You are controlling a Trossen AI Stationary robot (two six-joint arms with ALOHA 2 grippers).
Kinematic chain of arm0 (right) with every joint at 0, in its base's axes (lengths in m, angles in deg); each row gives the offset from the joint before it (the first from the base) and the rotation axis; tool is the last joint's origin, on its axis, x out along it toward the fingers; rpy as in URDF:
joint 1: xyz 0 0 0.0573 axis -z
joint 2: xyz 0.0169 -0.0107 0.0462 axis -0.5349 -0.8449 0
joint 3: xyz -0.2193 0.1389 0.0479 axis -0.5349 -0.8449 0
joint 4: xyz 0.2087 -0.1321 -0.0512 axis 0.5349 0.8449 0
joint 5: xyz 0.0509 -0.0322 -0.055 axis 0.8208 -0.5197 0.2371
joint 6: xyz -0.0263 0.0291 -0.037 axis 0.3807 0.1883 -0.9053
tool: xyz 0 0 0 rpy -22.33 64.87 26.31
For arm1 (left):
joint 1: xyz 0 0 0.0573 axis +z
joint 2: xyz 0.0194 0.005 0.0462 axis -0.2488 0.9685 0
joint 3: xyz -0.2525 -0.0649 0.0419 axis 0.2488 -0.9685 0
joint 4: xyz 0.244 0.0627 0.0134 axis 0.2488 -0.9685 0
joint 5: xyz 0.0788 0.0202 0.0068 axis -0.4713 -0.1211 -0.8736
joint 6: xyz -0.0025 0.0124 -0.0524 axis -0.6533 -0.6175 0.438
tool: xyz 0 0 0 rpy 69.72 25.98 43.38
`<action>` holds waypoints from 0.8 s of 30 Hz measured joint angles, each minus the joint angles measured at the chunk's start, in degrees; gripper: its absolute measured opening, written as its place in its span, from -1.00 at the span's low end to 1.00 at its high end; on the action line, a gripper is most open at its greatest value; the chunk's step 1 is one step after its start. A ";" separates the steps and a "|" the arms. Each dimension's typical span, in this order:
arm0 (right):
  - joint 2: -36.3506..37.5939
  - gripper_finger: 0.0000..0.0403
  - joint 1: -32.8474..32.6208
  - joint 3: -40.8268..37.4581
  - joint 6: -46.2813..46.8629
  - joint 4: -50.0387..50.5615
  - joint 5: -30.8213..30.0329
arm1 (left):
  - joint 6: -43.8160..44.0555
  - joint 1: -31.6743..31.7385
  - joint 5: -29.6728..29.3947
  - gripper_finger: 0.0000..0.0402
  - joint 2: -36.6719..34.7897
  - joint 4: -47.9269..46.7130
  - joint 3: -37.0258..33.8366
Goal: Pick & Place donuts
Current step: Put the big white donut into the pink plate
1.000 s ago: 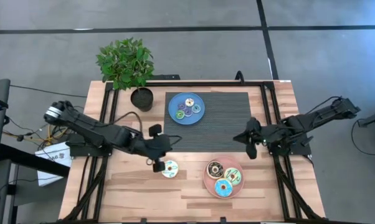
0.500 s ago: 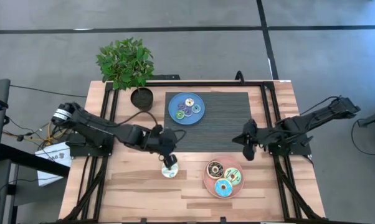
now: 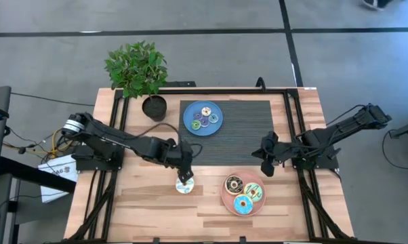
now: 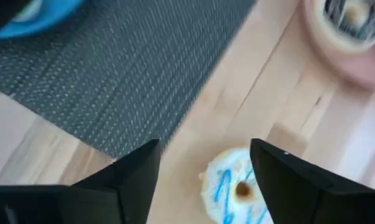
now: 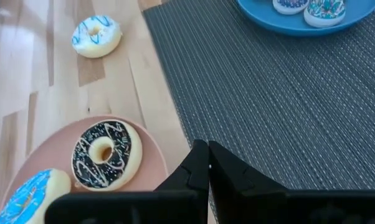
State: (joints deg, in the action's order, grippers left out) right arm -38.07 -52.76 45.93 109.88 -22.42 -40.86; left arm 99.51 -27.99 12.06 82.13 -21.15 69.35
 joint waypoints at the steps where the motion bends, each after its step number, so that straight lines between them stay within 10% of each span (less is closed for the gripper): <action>1: 0.00 -1.00 0.00 0.00 0.00 -0.07 0.00 | -0.92 -0.39 0.02 0.22 0.78 -0.04 -0.02; 24: 0.00 -1.00 -0.07 0.02 0.02 2.03 0.07 | 1.24 -3.95 4.33 0.17 10.24 -1.91 -0.04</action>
State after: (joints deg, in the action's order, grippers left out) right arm -38.07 -52.83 45.95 109.90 -20.39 -40.80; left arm 100.75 -31.94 16.38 92.37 -23.06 69.31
